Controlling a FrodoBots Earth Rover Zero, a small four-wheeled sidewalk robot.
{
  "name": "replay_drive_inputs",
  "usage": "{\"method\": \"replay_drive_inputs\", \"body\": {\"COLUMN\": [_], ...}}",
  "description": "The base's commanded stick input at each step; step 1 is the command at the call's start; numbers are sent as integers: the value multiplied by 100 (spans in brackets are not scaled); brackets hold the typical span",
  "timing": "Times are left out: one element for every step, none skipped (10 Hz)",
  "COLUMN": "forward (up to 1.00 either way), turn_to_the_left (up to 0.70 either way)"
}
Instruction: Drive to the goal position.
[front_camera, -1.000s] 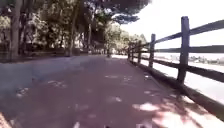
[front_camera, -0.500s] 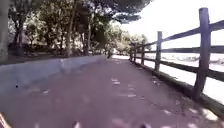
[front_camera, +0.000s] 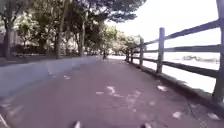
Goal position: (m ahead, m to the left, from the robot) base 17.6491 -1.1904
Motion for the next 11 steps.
{"method": "replay_drive_inputs", "body": {"forward": [100,100,100,100,100,100,100,100,100,100,100], "turn_to_the_left": [0,0,0,0,0,0,0,0,0,0,0]}}
